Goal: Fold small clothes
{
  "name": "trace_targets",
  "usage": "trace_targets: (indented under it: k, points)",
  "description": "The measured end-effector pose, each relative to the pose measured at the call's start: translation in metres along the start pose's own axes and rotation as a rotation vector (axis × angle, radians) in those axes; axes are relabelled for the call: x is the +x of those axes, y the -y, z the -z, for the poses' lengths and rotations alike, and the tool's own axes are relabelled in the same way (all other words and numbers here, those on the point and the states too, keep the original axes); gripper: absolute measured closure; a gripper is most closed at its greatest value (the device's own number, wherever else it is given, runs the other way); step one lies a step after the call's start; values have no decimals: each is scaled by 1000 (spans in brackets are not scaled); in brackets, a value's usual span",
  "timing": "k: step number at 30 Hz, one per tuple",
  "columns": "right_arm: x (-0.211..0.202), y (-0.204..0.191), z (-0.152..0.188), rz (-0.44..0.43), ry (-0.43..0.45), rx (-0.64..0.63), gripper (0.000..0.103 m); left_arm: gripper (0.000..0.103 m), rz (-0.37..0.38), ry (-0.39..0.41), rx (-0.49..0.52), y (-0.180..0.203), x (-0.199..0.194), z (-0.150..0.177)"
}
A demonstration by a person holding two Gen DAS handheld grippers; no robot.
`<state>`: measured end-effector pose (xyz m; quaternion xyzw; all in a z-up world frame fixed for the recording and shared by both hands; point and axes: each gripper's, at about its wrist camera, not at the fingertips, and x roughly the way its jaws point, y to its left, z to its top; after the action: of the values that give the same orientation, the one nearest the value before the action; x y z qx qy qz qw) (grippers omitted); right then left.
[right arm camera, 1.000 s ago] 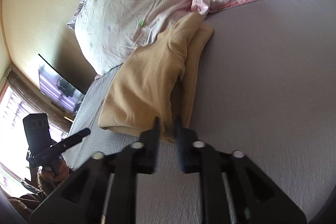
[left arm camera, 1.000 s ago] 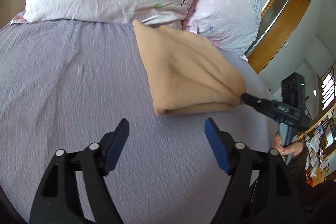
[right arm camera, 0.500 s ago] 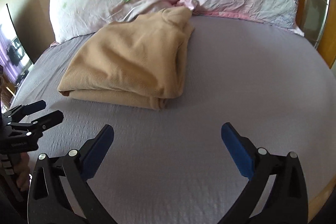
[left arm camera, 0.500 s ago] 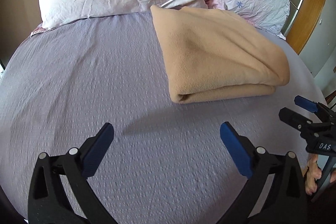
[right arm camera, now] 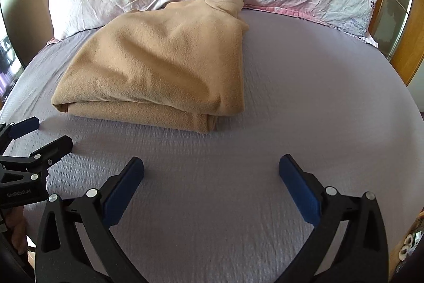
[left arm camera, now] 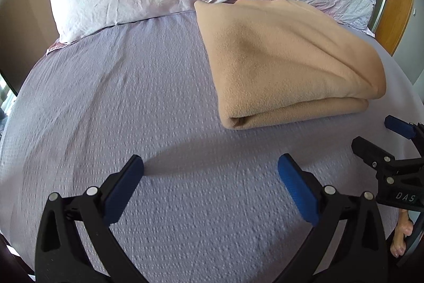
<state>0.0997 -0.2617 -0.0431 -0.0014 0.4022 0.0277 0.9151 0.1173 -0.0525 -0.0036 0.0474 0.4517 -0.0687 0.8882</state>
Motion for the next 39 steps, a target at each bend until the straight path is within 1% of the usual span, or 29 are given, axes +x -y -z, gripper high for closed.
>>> trace_targets:
  k: [9, 39]
  points:
    - [-1, 1, 2, -2, 15, -3, 1, 2, 0, 0, 0, 0, 0, 0]
    - [-1, 0, 2, -2, 16, -2, 1, 2, 0, 0, -1, 0, 0, -1]
